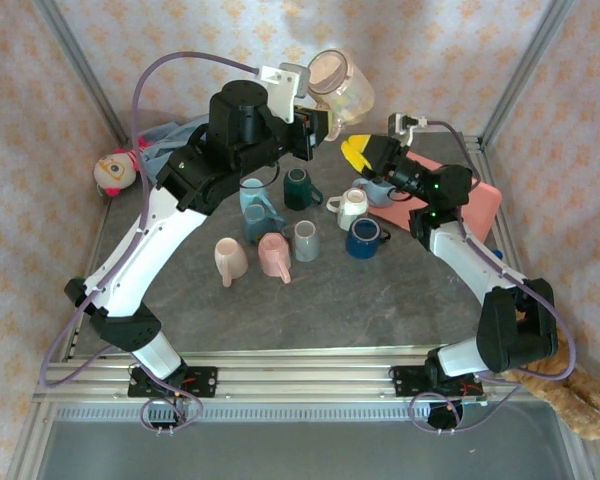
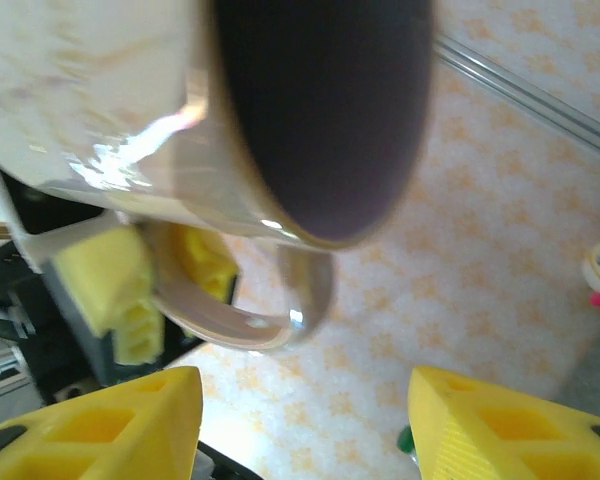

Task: Turn the mug right side up

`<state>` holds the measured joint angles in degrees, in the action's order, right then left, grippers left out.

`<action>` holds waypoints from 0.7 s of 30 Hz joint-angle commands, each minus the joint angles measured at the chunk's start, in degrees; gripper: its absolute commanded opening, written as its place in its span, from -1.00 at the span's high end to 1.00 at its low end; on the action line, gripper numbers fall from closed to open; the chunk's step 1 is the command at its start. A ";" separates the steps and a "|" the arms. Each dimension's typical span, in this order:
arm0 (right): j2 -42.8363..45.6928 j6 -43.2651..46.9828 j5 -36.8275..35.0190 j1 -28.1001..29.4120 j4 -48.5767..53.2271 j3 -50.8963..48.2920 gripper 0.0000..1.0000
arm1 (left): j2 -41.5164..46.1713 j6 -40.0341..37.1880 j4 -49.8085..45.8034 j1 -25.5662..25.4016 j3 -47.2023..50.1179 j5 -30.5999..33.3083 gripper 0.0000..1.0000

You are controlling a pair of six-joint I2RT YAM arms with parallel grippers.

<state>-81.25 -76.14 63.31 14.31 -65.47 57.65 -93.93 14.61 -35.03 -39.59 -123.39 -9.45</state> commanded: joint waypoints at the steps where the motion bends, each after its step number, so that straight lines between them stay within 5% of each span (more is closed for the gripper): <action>1: -0.89 -3.17 -1.70 1.40 -7.37 3.66 -0.13 | 1.13 0.94 8.87 0.66 -3.24 1.21 1.00; 21: -6.01 -7.07 -6.13 4.40 -13.25 6.61 -0.13 | 0.35 4.87 10.01 1.36 -5.69 -1.53 1.00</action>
<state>-87.44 -82.63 57.84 17.87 -73.38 61.52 -94.67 18.44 -34.92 -38.57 -125.60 -10.13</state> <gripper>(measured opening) 0.564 0.174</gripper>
